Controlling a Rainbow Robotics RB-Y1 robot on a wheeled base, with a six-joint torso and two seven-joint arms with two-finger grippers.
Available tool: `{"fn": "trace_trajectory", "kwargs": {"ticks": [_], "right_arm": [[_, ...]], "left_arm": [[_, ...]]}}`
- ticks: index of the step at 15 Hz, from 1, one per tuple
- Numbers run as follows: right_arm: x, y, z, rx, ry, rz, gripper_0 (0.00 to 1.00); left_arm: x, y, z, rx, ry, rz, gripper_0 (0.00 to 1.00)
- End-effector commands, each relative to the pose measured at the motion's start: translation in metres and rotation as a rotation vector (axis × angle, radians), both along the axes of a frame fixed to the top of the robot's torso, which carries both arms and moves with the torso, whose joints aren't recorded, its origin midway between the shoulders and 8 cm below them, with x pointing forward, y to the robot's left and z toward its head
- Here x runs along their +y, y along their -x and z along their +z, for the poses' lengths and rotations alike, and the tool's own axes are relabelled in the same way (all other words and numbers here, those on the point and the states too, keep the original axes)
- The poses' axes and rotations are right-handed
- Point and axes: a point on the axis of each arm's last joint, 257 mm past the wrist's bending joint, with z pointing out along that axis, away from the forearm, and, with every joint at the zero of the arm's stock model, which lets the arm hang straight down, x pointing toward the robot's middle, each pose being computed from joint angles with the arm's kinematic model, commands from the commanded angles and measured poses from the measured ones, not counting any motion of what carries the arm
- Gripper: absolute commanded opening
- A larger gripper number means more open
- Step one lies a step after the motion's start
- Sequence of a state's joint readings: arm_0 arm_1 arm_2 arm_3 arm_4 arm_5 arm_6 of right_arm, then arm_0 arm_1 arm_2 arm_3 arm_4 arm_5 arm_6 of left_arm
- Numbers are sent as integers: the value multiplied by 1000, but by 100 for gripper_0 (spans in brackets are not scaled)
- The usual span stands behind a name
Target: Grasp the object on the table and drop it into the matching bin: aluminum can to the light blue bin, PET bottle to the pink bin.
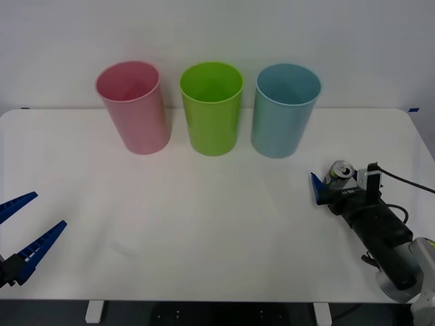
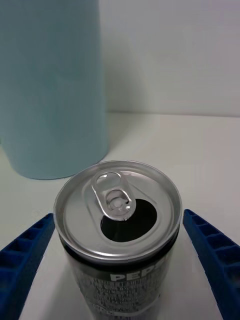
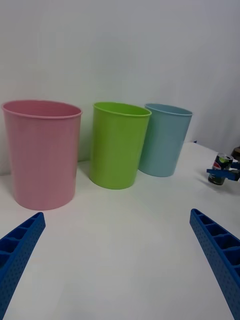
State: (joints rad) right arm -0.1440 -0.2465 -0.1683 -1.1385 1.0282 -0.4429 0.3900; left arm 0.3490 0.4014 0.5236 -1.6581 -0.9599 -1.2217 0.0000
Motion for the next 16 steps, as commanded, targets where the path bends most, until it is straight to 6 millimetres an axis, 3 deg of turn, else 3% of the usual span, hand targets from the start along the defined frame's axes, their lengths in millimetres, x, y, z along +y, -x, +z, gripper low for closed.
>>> {"fn": "trace_trajectory", "kwargs": {"ticks": [1,10,13,16], "right_arm": [[-3,1,-1,1,0,-6,0],[-4,2,4,-10,-27,-1,0],[-4,4,15,-35,-28,6,0],[2,17,40,-85,-35,25,0]], "left_arm": [[0,0,0,0,0,0,100],[0,0,0,0,0,0,100],[0,0,0,0,0,0,100],[0,0,0,0,0,0,100]]}}
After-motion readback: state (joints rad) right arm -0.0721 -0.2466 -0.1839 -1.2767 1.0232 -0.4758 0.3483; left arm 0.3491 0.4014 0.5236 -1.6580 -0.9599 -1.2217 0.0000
